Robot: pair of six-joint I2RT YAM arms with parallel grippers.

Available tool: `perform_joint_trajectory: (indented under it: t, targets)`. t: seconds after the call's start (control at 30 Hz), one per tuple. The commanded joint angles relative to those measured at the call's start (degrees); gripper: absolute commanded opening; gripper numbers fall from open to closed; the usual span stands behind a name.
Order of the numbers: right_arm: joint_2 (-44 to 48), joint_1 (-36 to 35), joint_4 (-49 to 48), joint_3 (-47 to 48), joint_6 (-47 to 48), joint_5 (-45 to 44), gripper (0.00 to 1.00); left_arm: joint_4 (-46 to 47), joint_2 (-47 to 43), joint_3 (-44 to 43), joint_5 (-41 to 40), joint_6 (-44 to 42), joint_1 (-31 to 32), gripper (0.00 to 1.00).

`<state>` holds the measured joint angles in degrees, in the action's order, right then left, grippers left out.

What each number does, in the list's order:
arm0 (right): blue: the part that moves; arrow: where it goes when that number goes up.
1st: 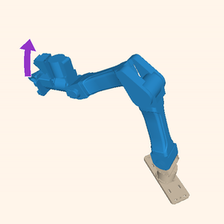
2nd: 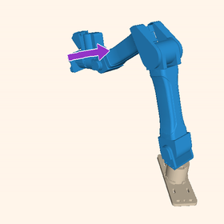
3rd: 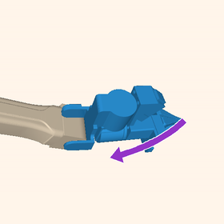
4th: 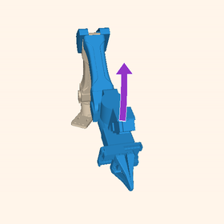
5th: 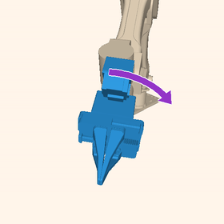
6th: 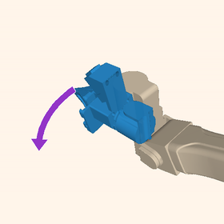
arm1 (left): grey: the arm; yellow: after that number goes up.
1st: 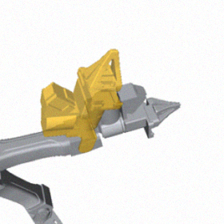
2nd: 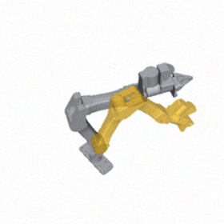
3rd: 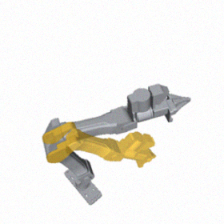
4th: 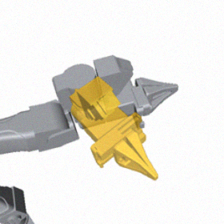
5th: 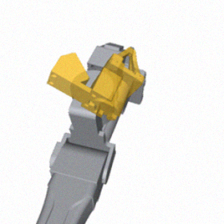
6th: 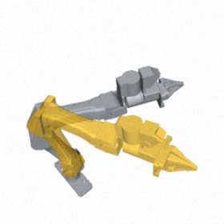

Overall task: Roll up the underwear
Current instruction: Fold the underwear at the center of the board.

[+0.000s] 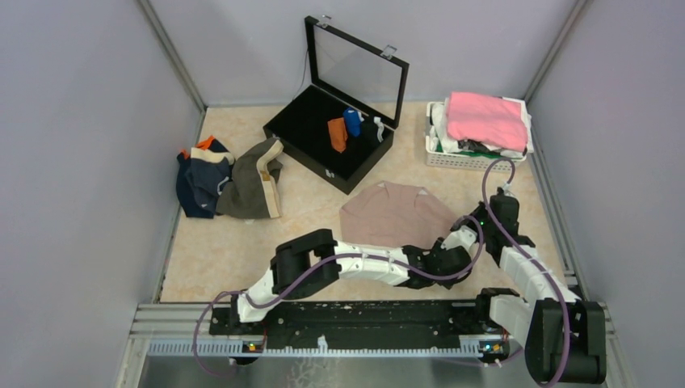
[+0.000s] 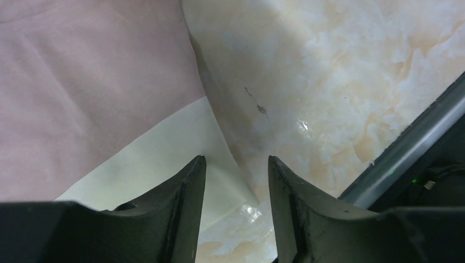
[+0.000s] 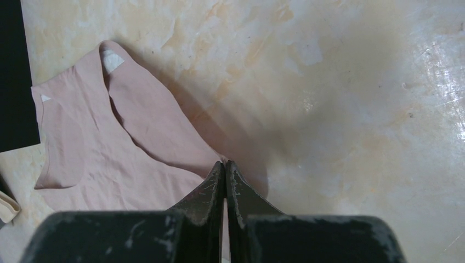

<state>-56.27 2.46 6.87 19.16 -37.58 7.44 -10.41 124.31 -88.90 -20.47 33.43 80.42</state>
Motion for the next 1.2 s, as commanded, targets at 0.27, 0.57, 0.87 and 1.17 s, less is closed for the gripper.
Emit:
perform_joint_trajectory:
  t: [0.27, 0.57, 0.87, 1.17]
  targets:
    - [1.4, 1.3, -0.5, 0.1, 0.7, 0.4, 0.0, -2.0, 2.5, -3.2, 0.0, -0.9, 0.4, 0.18]
    - [7.9, 1.3, 6.2, 3.4, 1.4, -2.3, 0.0, -3.0, -3.2, -1.3, 1.2, -2.7, 0.4, 0.0]
    - [17.1, 1.3, 16.4, 9.6, 2.3, -4.8, 0.0, -1.6, -9.1, -1.3, 8.0, -5.6, 0.4, 0.0]
    - [12.3, 1.1, 18.2, 15.2, 6.4, 6.5, 0.0, -0.6, -15.3, 4.6, 8.8, -3.5, -0.5, 0.0]
